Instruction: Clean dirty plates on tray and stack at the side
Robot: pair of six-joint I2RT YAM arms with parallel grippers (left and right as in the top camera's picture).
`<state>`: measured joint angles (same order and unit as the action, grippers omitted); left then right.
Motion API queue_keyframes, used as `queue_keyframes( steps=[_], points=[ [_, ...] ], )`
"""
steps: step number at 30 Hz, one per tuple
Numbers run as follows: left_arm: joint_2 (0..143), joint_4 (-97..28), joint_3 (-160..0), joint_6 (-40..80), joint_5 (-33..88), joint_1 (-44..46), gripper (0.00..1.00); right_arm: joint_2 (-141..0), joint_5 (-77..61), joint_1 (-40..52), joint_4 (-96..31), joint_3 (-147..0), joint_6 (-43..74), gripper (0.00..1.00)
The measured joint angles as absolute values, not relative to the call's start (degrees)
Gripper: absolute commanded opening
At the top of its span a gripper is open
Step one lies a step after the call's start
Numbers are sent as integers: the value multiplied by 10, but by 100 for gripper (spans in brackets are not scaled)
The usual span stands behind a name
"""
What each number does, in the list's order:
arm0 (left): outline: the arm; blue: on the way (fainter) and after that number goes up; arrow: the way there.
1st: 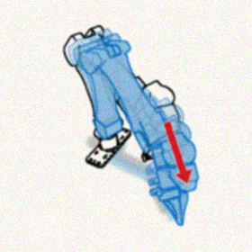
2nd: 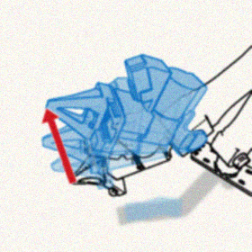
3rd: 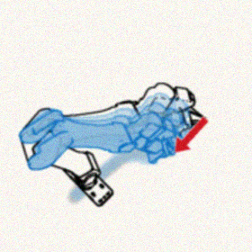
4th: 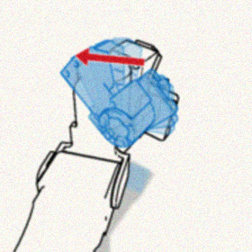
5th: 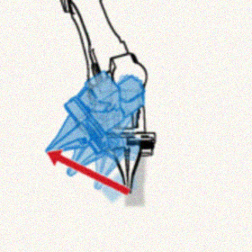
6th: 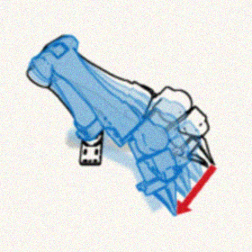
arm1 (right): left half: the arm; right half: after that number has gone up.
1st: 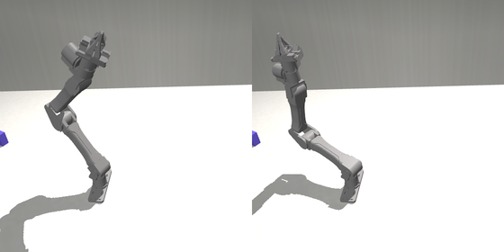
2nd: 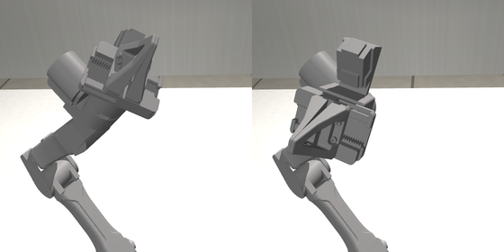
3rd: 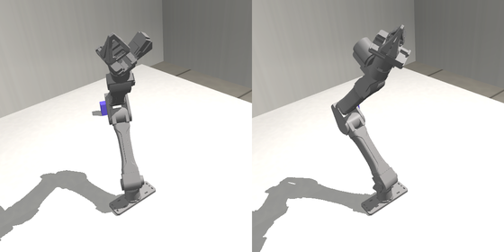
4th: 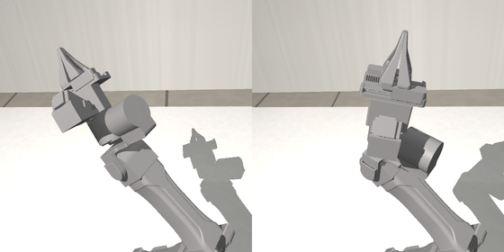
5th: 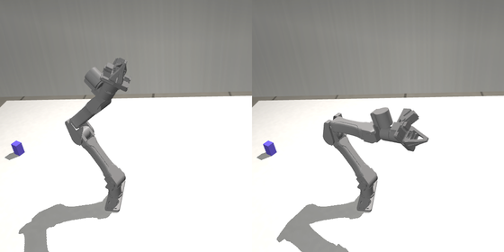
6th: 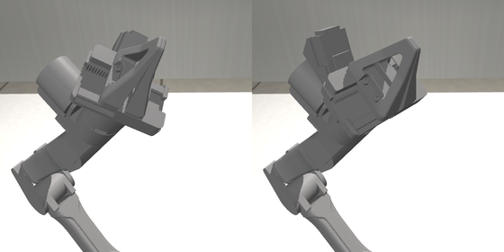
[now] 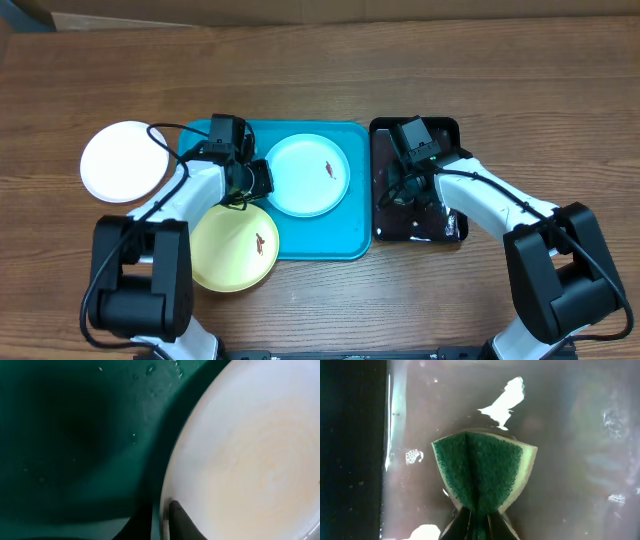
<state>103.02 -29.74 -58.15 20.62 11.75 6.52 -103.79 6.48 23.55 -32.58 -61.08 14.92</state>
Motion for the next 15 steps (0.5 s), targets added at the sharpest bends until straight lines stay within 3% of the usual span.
queue_keyframes(
  steps=[1, 6, 11, 15],
  points=[
    [1035, -302, -586, 207, 118, 65, 4, -1038, 65, 236, -326, -611, 149, 5],
    [1043, -309, -605, 208, 118, 65, 4, -1038, 66, 236, -332, -615, 149, 4],
    [1043, -312, -605, 207, 117, 65, 18, -1038, 69, 236, -364, -645, 145, 4],
    [1043, -313, -605, 208, 117, 65, 19, -1038, 69, 236, -368, -659, 138, 4]
  ],
)
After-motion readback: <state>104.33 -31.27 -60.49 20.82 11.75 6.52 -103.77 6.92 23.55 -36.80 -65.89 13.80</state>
